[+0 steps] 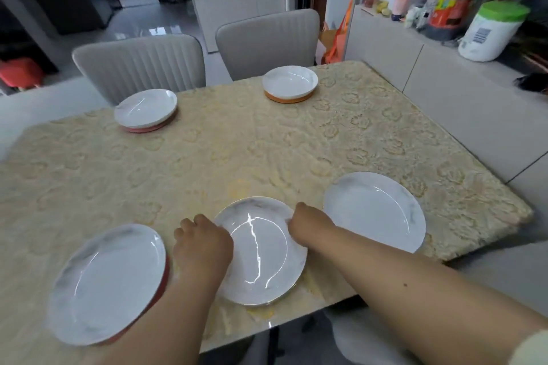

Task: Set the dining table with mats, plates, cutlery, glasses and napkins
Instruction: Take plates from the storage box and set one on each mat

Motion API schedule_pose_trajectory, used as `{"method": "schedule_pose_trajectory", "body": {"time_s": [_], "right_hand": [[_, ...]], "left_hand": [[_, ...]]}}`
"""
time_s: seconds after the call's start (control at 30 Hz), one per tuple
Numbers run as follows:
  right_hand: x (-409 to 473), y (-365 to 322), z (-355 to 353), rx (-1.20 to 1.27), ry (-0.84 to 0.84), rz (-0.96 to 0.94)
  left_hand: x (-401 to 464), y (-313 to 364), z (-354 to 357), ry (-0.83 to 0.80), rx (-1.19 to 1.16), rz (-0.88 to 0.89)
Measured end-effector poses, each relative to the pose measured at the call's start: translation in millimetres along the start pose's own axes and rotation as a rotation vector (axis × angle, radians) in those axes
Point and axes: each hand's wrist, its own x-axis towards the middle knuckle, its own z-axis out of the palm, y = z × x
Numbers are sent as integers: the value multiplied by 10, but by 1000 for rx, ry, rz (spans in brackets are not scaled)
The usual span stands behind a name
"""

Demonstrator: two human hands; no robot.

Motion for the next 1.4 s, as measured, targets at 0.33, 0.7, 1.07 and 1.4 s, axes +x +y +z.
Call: {"method": "schedule_pose_trajectory", "body": {"time_s": [0.33, 0.7, 1.07, 1.4], "right_hand": [[85, 41, 124, 139, -43, 71], [-368, -795, -81, 612, -58, -92], [-903, -2458, 956, 752, -135, -142], [-1356, -3828, 2031, 819, -246, 0]], "left_hand": [[28, -391, 191, -303, -286, -83], [109, -1101, -470, -78, -531, -102], [-144, -3034, -1180, 56, -870, -318], [-266, -4652, -1460, -66, -1081, -370]]}}
